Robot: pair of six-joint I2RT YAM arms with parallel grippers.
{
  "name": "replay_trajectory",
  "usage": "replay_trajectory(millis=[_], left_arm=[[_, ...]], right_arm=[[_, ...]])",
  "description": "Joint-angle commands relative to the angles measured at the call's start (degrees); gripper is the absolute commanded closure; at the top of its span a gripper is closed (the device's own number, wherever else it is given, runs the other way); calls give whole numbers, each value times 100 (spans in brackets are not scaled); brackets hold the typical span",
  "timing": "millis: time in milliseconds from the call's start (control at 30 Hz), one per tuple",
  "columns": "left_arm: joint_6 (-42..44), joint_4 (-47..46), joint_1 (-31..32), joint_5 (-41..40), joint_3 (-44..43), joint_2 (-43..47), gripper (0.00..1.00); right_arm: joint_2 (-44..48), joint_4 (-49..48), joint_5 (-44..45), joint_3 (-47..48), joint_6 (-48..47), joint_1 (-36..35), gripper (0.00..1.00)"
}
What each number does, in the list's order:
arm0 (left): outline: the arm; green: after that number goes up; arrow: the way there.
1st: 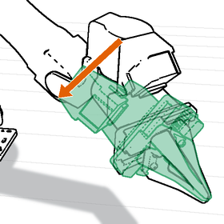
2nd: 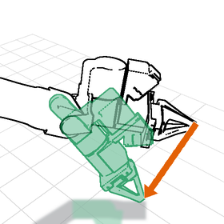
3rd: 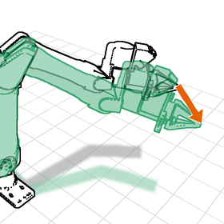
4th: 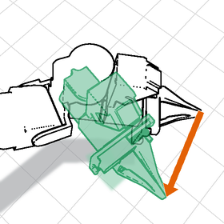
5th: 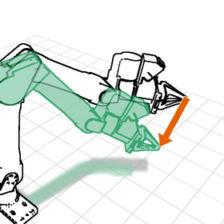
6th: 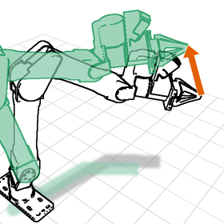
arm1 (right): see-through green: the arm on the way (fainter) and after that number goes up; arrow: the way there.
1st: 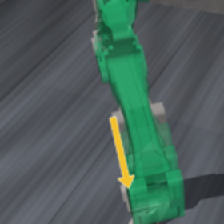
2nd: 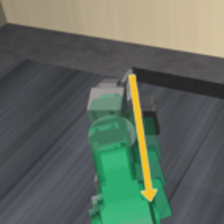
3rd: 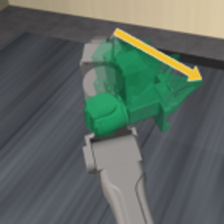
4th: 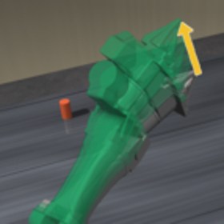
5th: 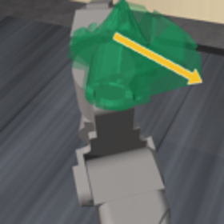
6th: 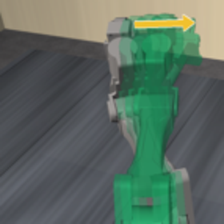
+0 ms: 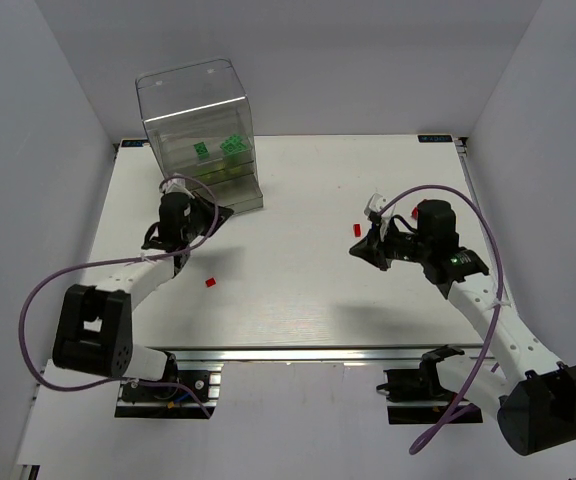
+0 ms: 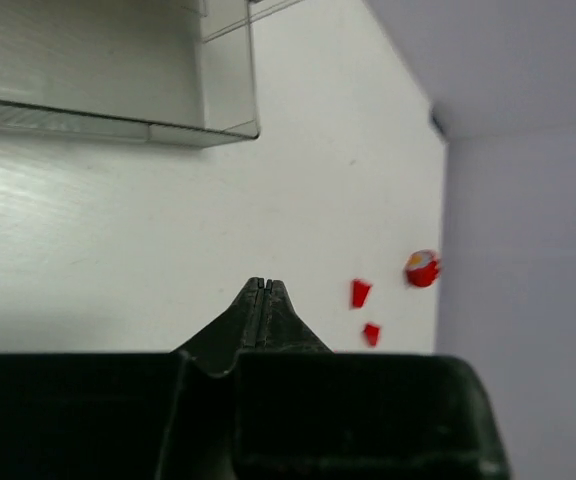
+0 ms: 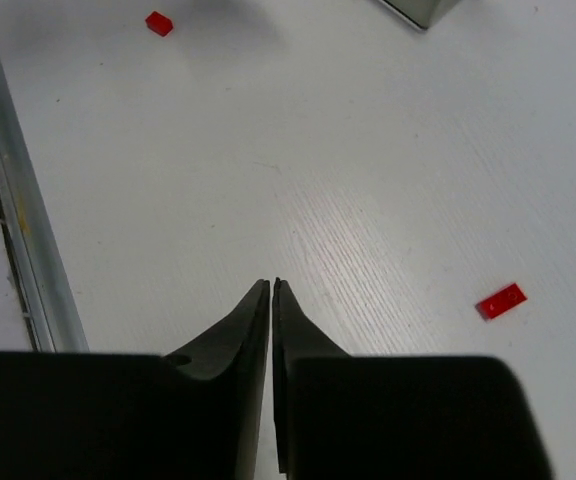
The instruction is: Sort the legos into containers by color
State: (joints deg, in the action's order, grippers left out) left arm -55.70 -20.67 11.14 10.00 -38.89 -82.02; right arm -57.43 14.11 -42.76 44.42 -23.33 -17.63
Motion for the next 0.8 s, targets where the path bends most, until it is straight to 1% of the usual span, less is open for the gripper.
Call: replay_trajectory(millis=[0, 33, 67, 100, 133, 167, 200, 267, 300, 333, 367, 500, 600, 633, 767], left_arm=[[1314, 3038, -94, -41, -381, 510, 100], [1682, 3721, -94, -164, -443, 616, 100], [1772, 4041, -94, -391, -504, 704, 100], [1817, 4314, -94, -533, -505, 896, 94], [1835, 4769, -94, -691, -496, 985, 84], [1817, 4974, -94, -858, -496, 1056, 63], [1765, 5158, -33, -1164, -496, 1161, 55], [1694, 5537, 28, -1228, -505, 1232, 48], [1633, 5651, 29, -1376, -531, 1267, 39], [1589, 5766, 29, -1395, -523, 1311, 35], [1502, 5775, 29, -1500, -497, 1285, 28], [1484, 5934, 29, -1589, -514, 987, 27], [1414, 5960, 81, -1483, -505, 495, 27], [1413, 5899, 82, -1362, -514, 285, 27], [1369, 5749, 187, -1395, -724, -76, 29]], right_arm=[[-40, -408, 548, -127, 267, 40, 92], [-23, -539, 837, -153, 424, 31, 94], [-49, -593, 970, -162, 478, 23, 93], [-49, -628, 1085, -171, 514, 23, 89], [-58, -655, 1269, -162, 575, 23, 83], [-49, -681, 1331, -171, 584, 31, 82], [-58, -699, 1358, -171, 593, 14, 80], [-40, -708, 1367, -171, 619, 31, 78], [-23, -734, 1358, -171, 628, 23, 78], [-23, -734, 1341, -180, 628, 40, 78], [-23, -734, 1349, -188, 628, 40, 77], [-23, -725, 1341, -189, 628, 49, 76], [-31, -725, 1332, -189, 628, 58, 76], [-23, -725, 1323, -180, 637, 49, 76], [-14, -708, 1297, -180, 611, 58, 76]])
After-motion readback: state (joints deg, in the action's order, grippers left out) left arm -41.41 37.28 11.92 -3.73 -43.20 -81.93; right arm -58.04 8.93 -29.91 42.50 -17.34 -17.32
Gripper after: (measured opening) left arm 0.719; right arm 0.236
